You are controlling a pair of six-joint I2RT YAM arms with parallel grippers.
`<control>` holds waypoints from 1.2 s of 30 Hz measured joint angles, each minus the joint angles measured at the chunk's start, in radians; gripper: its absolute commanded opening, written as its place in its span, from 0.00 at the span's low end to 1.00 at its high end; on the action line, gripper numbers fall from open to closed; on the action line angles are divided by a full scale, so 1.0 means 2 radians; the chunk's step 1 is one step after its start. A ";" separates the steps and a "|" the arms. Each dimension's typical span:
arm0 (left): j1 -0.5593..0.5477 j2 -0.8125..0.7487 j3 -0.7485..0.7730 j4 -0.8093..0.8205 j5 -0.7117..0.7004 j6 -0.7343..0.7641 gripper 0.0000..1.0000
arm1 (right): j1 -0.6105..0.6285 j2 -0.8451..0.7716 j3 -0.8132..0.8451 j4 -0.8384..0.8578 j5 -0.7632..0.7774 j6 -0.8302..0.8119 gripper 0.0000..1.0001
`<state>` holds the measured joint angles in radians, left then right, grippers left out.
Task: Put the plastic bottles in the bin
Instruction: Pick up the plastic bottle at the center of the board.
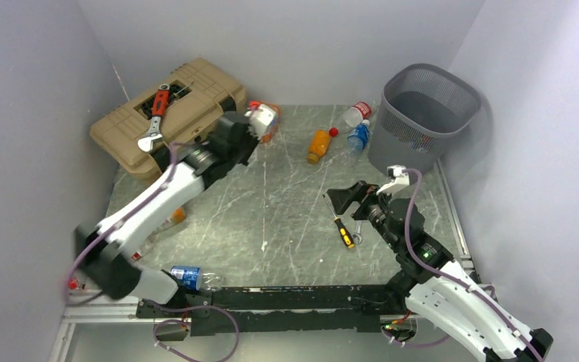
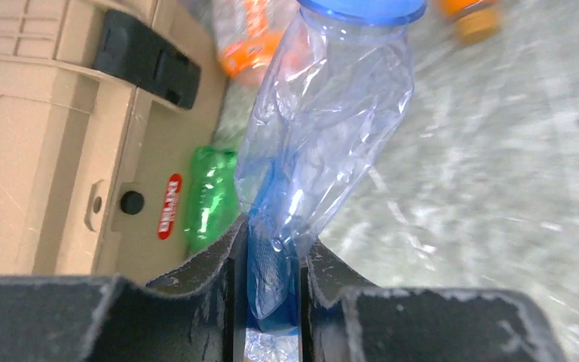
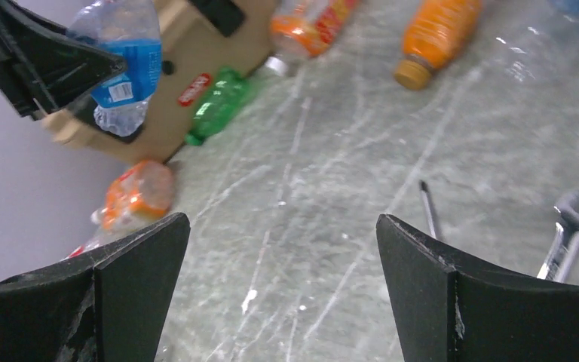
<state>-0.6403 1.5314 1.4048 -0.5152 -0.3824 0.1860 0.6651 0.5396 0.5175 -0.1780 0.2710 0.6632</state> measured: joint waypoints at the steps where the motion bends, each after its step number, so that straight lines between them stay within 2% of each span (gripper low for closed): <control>1: 0.002 -0.039 -0.018 0.010 0.029 -0.005 0.00 | 0.000 -0.003 0.002 0.009 -0.018 -0.008 1.00; 3: 0.008 -0.125 -0.065 0.035 0.101 -0.022 0.00 | 0.000 -0.014 0.004 0.030 -0.054 -0.024 1.00; 7: 0.021 -0.234 -0.149 0.087 0.251 -0.074 0.00 | 0.000 -0.030 0.010 0.067 -0.108 -0.044 1.00; 11: 0.027 -0.274 -0.228 0.152 0.397 -0.137 0.00 | 0.000 -0.016 0.051 0.094 -0.165 -0.062 0.98; 14: 0.027 -0.298 -0.296 0.199 0.477 -0.182 0.00 | 0.000 0.017 0.091 0.115 -0.214 -0.070 0.98; 17: 0.027 -0.314 -0.318 0.229 0.543 -0.213 0.00 | 0.000 0.044 0.113 0.140 -0.266 -0.074 0.98; 24: 0.027 -0.305 -0.317 0.299 0.625 -0.253 0.00 | 0.010 0.105 0.159 0.166 -0.337 -0.077 0.89; 32: 0.027 -0.302 -0.317 0.304 0.638 -0.258 0.00 | 0.062 0.181 0.213 0.165 -0.322 -0.082 0.86; 36: 0.027 -0.303 -0.317 0.304 0.638 -0.257 0.00 | 0.111 0.212 0.256 0.137 -0.292 -0.111 0.77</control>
<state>-0.5869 0.9264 0.7700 0.0921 0.8928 -0.3290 0.8871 0.9630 1.0298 0.0959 -0.3130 0.4419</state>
